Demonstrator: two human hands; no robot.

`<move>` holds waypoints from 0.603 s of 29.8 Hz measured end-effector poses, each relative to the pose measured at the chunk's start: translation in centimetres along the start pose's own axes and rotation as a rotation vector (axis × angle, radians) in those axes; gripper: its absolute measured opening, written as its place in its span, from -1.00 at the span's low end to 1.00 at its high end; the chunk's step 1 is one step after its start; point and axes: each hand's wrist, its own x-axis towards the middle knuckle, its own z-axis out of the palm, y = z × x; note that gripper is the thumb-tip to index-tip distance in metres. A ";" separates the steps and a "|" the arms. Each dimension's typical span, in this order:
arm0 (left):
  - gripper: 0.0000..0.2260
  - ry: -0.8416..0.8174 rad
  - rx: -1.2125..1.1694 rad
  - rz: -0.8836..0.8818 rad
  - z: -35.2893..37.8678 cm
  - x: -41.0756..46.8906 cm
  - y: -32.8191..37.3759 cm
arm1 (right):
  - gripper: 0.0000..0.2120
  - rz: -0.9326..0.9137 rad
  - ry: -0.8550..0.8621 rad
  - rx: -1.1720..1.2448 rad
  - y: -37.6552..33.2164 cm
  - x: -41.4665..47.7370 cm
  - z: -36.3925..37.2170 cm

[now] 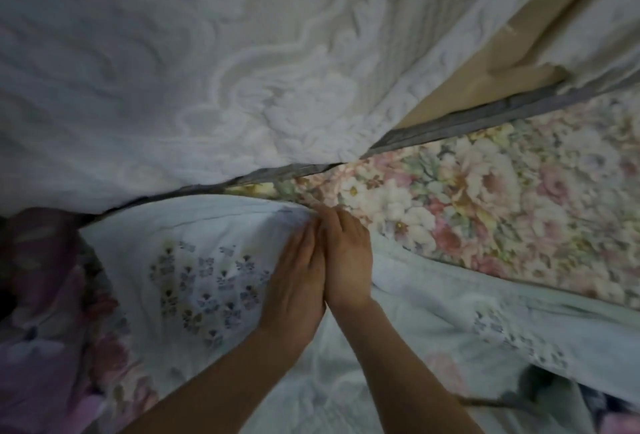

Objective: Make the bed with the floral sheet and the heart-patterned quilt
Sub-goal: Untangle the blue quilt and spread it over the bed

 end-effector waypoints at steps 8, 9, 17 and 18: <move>-0.47 -0.110 0.332 0.336 3.9 6.7 -1.9 | -0.51 0.183 -0.081 -0.139 11.5 -3.6 -2.5; -0.46 -0.089 0.333 0.358 4.4 7.1 -2.3 | -0.54 0.195 -0.096 -0.152 12.4 -3.1 -2.6; -0.45 0.053 0.294 0.432 7.6 7.6 -3.1 | -0.80 0.279 -0.280 -0.367 16.0 0.3 -2.1; -0.45 0.080 0.277 0.434 7.7 7.4 -3.2 | -0.86 0.261 -0.194 -0.327 16.1 0.8 -2.2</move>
